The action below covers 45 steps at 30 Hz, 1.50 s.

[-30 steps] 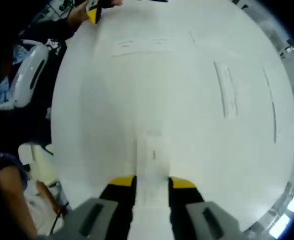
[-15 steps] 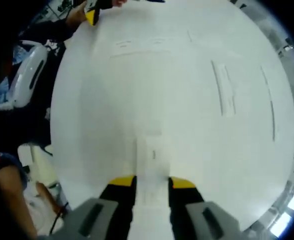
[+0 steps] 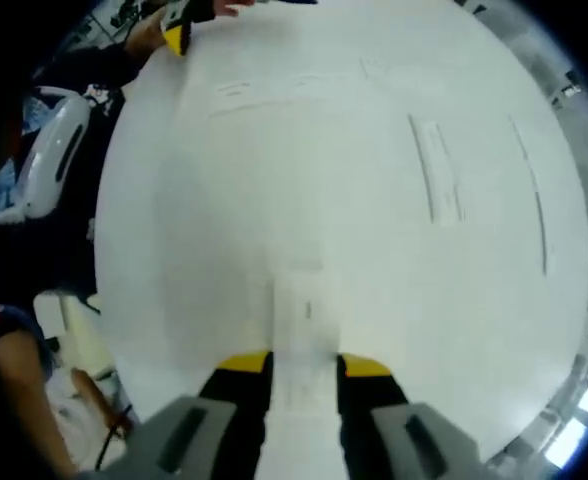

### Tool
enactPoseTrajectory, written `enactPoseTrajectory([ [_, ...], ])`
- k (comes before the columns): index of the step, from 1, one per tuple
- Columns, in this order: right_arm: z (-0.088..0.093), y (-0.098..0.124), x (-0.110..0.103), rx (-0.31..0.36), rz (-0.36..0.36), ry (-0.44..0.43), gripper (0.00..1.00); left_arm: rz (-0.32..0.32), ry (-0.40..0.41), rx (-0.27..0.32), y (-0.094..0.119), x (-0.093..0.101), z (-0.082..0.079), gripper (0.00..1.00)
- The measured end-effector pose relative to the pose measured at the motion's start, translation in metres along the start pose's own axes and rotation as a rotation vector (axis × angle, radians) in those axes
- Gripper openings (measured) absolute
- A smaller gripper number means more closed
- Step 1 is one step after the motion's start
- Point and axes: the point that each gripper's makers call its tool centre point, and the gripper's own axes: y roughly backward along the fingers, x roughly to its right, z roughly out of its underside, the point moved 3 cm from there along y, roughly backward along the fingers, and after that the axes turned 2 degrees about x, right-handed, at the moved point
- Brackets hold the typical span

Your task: Locate the socket holder cover, grip the socket holder cover, clip it into the socket holder slot.

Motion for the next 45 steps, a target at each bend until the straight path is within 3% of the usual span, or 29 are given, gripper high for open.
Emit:
enactPoseTrajectory([
  [11,0.005,0.003,0.013,0.012,0.013,-0.028,0.27,-0.001,-0.002,0.006,0.0,-0.002,0.001,0.95],
  [24,0.016,0.0,0.029,-0.025,0.026,-0.048,0.27,0.008,-0.016,-0.006,-0.001,0.0,0.004,0.95],
  [45,0.007,-0.005,0.065,-0.028,0.044,-0.011,0.27,0.003,0.006,0.007,0.0,-0.004,0.005,0.95],
])
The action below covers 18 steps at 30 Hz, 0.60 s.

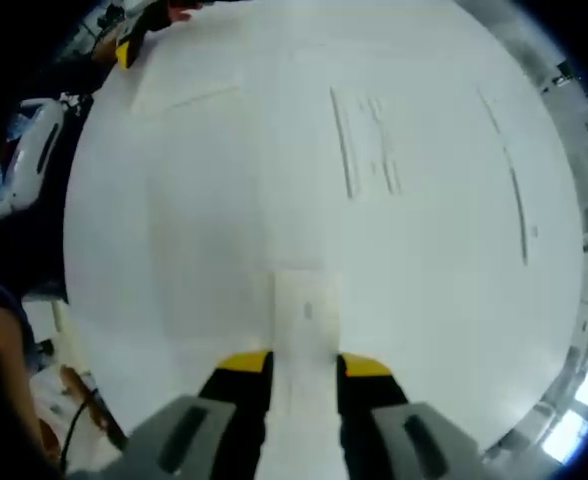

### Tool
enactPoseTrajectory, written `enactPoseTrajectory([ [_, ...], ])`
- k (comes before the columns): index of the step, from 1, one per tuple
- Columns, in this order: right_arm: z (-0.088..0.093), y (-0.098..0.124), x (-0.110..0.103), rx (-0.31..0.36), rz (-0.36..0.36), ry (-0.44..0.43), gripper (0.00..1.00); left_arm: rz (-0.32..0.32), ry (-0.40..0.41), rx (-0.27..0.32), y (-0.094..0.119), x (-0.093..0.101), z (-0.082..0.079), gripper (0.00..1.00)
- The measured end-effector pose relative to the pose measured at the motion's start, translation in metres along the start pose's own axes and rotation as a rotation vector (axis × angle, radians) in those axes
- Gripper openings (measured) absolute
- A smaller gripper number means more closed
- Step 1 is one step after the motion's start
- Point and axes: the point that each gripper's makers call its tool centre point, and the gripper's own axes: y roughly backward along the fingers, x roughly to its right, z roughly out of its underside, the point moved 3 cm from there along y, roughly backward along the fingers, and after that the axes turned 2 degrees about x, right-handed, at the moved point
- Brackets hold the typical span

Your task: Locate the socket holder cover, grip the socket holder cover, clip it into the socket holder slot.

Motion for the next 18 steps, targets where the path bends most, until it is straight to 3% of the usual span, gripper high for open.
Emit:
enactPoseTrajectory([
  [8,0.001,0.0,0.014,0.002,0.023,0.006,0.27,0.029,-0.014,0.04,0.004,0.004,-0.006,0.95],
  [18,0.0,-0.005,0.028,0.011,0.045,0.02,0.27,0.025,-0.01,0.03,0.007,0.001,-0.003,0.95],
])
